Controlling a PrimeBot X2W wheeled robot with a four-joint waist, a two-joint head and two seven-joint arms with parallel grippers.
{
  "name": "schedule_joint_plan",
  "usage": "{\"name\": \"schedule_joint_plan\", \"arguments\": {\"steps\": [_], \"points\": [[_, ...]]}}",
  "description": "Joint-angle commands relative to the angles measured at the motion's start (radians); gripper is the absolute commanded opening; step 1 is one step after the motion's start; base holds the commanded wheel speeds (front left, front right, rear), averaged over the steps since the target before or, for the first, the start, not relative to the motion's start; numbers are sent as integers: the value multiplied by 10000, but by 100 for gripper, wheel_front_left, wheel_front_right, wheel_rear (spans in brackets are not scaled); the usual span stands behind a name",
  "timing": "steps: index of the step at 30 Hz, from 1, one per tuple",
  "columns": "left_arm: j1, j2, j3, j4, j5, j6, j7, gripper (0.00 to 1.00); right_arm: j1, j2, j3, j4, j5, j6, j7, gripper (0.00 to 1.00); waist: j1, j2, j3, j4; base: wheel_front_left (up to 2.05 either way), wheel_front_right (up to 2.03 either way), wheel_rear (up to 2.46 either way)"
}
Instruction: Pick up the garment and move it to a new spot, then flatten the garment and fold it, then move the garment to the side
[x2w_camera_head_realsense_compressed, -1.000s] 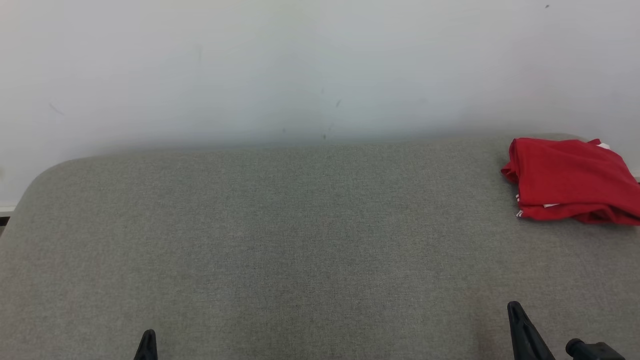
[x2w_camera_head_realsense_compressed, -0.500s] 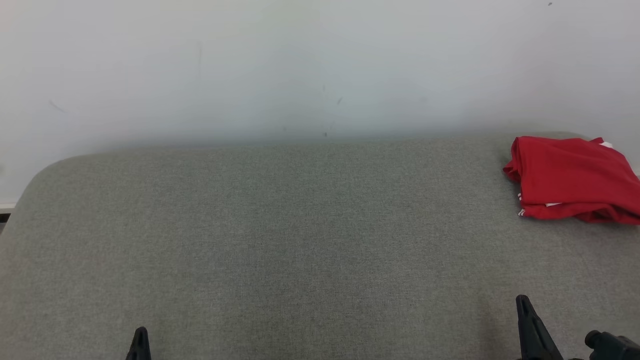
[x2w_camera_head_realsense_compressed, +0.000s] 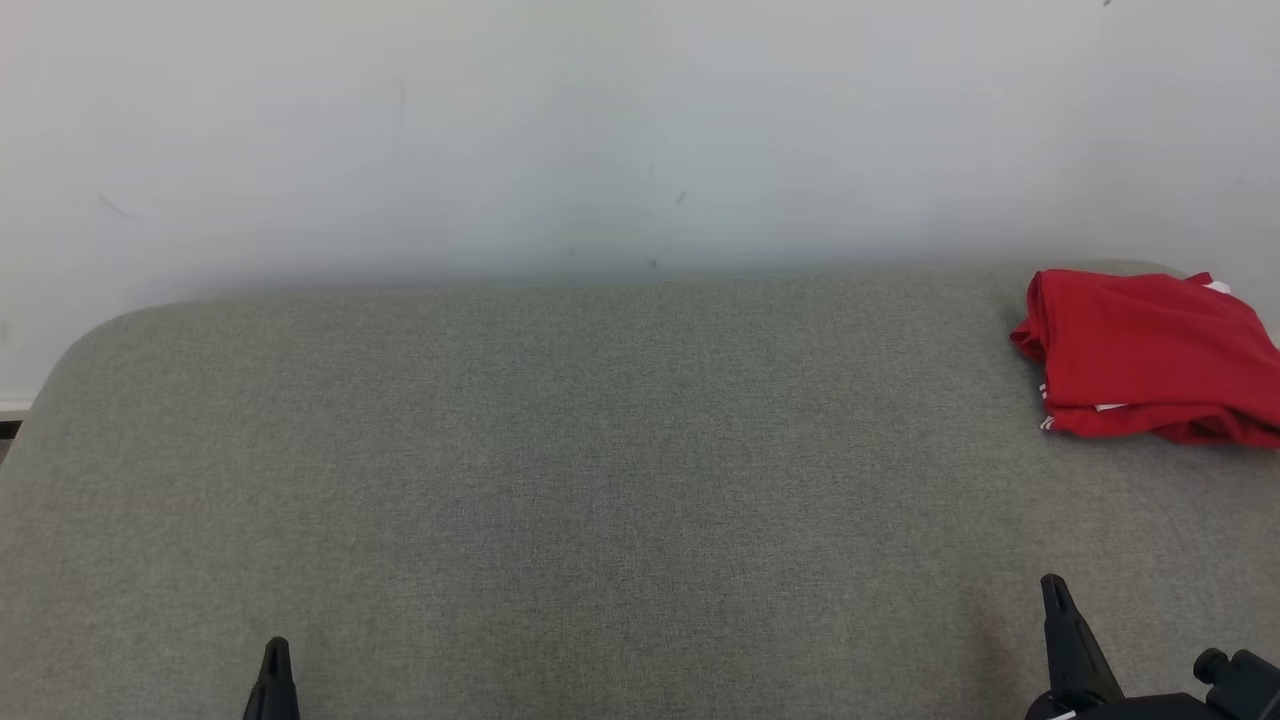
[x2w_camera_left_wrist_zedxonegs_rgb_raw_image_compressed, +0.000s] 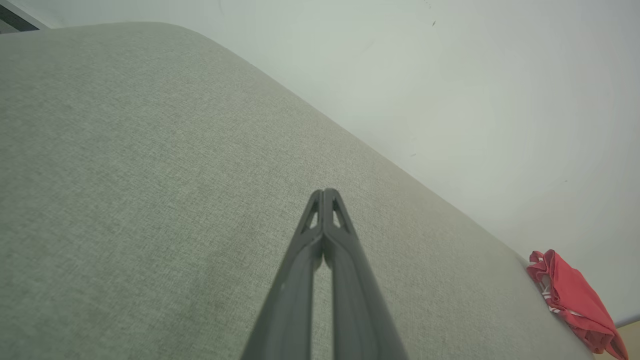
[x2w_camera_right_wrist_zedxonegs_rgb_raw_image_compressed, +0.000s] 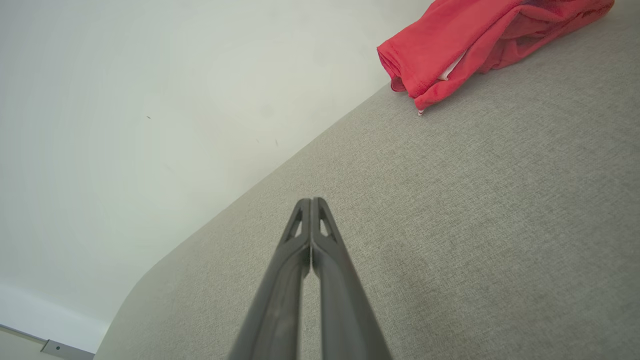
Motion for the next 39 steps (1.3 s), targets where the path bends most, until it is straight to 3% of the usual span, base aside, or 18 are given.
{"name": "schedule_joint_plan", "arguments": {"steps": [1, 39], "points": [[-275, 6, 53, -90, -378, -11, 87, 0, -270, -1, -75, -91, 362, -6, 69, 0, -1, 0, 7, 4, 0, 0, 0], [-1017, -46, 226, 155, -4880, -98, 1249, 0, -965, 220, -512, 210, 4506, -13, 1027, 0, -1, 0, 179, 83, 0, 0, 0]]}}
